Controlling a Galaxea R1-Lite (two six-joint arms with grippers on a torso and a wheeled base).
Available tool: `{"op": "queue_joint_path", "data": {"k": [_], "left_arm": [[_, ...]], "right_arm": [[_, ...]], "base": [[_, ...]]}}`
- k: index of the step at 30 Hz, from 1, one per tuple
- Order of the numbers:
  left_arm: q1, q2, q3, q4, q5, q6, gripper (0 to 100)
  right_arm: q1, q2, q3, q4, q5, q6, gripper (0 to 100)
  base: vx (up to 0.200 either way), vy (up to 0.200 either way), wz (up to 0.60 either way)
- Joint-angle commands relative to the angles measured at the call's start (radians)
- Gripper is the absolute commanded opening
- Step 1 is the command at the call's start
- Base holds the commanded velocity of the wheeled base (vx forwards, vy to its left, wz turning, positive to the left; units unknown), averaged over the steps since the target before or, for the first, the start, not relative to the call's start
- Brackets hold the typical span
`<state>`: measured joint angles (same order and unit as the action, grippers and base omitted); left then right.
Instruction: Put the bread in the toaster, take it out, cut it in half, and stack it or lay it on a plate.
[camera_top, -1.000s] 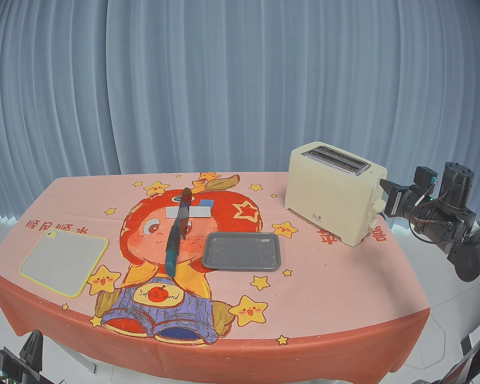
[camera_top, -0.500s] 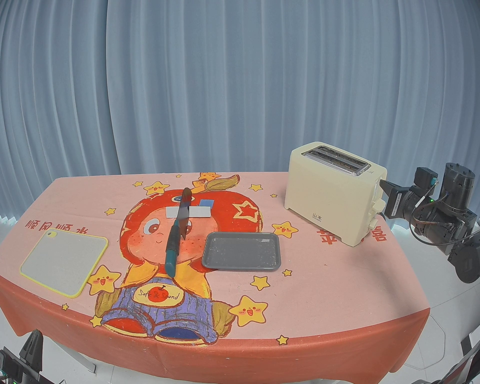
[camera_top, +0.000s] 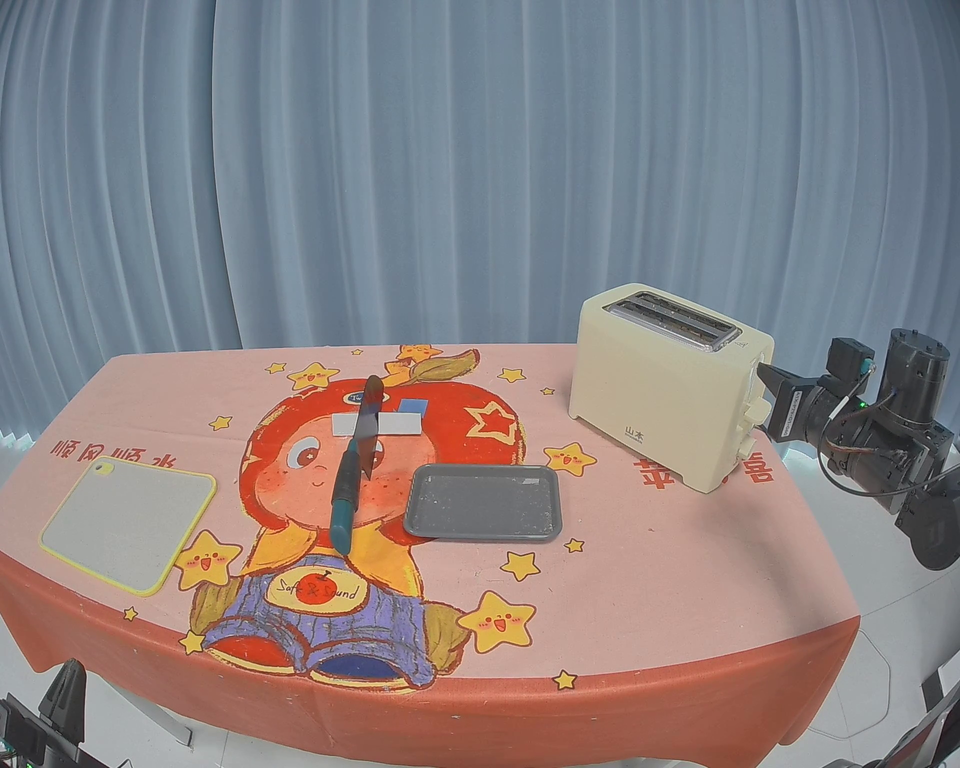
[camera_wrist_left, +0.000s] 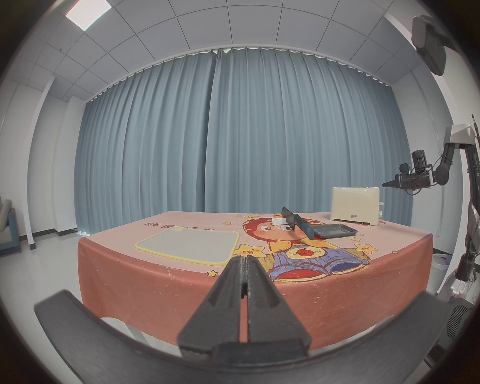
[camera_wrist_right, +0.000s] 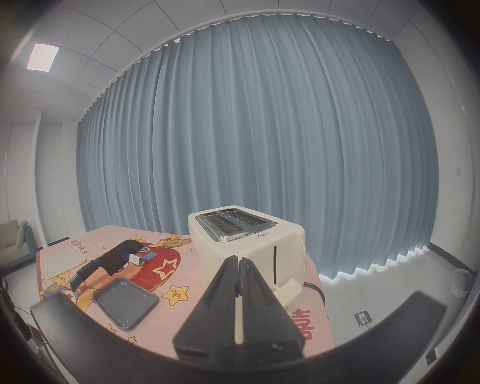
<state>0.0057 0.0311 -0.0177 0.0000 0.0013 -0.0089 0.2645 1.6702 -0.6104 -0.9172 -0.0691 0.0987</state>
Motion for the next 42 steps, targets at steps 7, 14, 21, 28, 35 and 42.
{"op": "queue_joint_path", "data": {"k": [7, 14, 21, 28, 35, 42], "left_arm": [[0.0, 0.0, 0.018, 0.0, 0.0, 0.0, 0], [0.0, 0.001, 0.018, 0.0, 0.0, 0.0, 0], [0.0, 0.001, 0.018, 0.0, 0.0, 0.0, 0], [0.0, 0.0, 0.018, 0.0, 0.0, 0.0, 0], [0.0, 0.001, 0.018, 0.0, 0.0, 0.0, 0], [0.0, 0.001, 0.018, 0.0, 0.0, 0.0, 0]], "right_arm": [[0.01, -0.003, 0.011, 0.0, 0.0, -0.002, 0], [0.009, -0.014, 0.012, 0.0, 0.0, -0.002, 0], [0.01, -0.015, 0.026, 0.0, 0.0, -0.013, 0], [0.01, -0.014, 0.031, 0.0, 0.0, -0.014, 0], [0.01, -0.014, 0.035, 0.0, 0.0, -0.017, 0], [0.019, -0.014, 0.06, 0.0, 0.0, -0.04, 0]], "base": [[0.0, 0.0, 0.0], [0.0, 0.0, 0.0], [0.0, 0.0, 0.0], [0.0, 0.0, 0.0], [0.0, 0.0, 0.0], [0.0, 0.0, 0.0]]}}
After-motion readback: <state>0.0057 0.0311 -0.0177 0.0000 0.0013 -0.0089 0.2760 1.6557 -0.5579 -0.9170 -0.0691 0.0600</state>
